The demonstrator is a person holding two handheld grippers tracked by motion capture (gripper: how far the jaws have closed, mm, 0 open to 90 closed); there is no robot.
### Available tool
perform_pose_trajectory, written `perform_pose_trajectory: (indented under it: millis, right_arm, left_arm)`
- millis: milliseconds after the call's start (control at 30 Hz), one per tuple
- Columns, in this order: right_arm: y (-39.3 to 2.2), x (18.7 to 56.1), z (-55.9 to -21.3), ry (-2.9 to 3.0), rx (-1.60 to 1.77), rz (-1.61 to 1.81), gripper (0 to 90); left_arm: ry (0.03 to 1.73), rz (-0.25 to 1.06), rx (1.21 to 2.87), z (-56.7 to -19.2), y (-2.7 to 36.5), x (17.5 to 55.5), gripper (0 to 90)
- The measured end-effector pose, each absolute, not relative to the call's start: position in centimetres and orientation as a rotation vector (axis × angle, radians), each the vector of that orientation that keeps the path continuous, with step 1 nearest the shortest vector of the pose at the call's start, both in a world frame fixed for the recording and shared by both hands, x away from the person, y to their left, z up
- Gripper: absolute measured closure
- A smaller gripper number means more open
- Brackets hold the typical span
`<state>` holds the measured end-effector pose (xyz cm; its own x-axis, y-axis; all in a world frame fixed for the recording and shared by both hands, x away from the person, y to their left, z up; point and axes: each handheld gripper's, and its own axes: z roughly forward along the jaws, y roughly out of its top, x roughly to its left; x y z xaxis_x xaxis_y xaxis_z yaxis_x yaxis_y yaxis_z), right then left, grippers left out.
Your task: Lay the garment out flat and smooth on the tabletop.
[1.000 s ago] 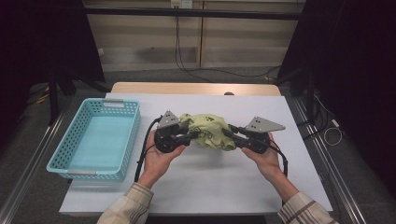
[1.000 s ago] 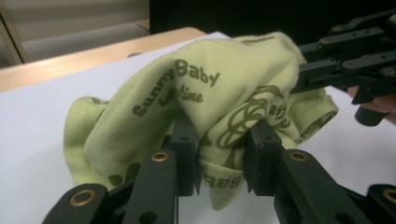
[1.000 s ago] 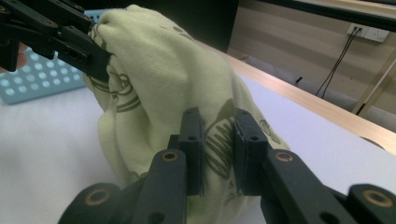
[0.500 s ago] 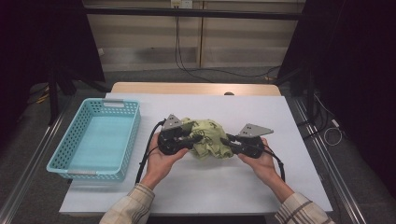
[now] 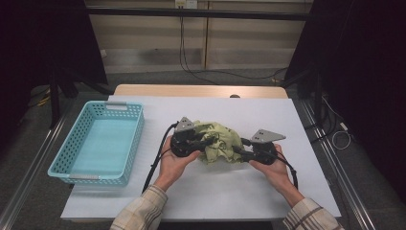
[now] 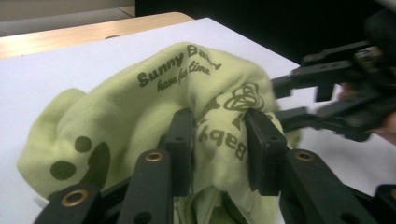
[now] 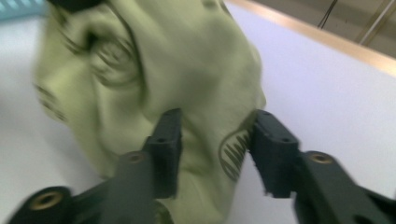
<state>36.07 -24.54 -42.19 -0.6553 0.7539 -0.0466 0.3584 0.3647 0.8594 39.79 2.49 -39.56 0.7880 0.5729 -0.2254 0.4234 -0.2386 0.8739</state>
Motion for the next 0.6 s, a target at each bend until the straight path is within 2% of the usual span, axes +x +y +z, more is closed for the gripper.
perform_pose_trajectory:
  millis: [33,167,400,600]
  right_arm:
    - [-24.5,35.8,-41.8,2.181,0.968,1.252,44.8]
    - [-24.3,35.0,-40.7,2.134,0.962,1.295,35.4]
    - [-24.3,34.5,-39.2,2.098,0.924,1.369,36.3]
    - [-22.9,35.1,-41.3,2.226,0.924,1.311,33.9]
  left_arm:
    - [0.762,0.161,1.87,-39.5,2.4,39.9,66.8]
    - [0.779,0.159,1.858,-39.5,1.5,40.2,66.1]
    - [0.791,0.134,1.844,-40.0,0.0,40.7,63.9]
    - [0.79,0.131,1.825,-39.7,-1.4,40.7,61.1]
